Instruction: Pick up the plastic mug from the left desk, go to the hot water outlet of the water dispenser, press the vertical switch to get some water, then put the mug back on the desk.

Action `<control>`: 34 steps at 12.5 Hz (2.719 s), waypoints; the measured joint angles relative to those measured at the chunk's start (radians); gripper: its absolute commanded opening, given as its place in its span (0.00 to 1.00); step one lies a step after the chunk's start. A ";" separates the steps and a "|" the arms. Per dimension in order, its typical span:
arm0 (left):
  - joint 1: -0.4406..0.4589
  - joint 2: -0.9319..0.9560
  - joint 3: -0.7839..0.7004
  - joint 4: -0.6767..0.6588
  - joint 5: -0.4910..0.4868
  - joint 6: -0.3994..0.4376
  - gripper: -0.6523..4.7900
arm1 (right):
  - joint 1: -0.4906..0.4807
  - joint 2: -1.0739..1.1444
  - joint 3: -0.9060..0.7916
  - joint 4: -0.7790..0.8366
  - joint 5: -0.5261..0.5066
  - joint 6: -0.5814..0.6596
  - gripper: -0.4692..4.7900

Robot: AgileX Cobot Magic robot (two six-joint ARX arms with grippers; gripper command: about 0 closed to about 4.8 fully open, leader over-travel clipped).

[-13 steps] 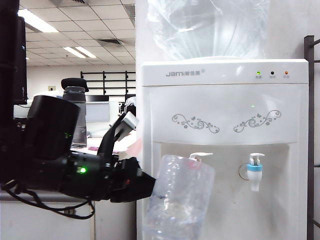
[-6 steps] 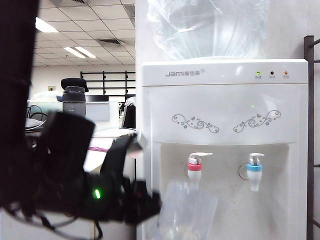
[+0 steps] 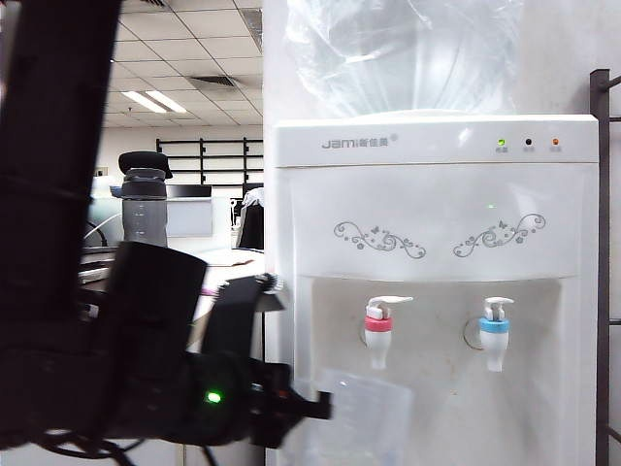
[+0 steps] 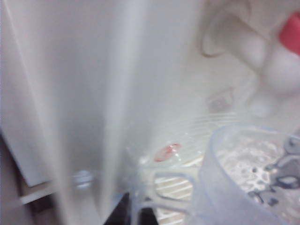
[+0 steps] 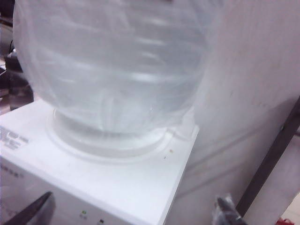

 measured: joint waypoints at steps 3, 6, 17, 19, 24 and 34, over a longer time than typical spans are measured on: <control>-0.006 0.003 0.049 -0.015 0.016 -0.011 0.11 | 0.000 0.000 0.000 -0.030 0.000 0.000 0.93; -0.012 0.000 0.050 0.000 0.011 -0.021 0.11 | 0.000 0.000 0.000 -0.025 0.000 0.000 0.93; -0.019 0.000 0.049 0.000 -0.018 -0.034 0.11 | 0.021 0.059 0.000 -0.024 -0.196 0.049 0.92; -0.019 0.000 0.049 0.000 -0.018 -0.036 0.11 | 0.070 0.116 0.000 -0.024 -0.201 0.052 0.82; -0.019 0.000 0.049 0.000 -0.017 -0.037 0.11 | 0.241 0.341 -0.001 0.000 -0.163 0.025 0.19; -0.019 0.000 0.048 0.000 -0.018 -0.037 0.11 | 0.329 0.705 0.000 0.119 -0.146 0.000 0.08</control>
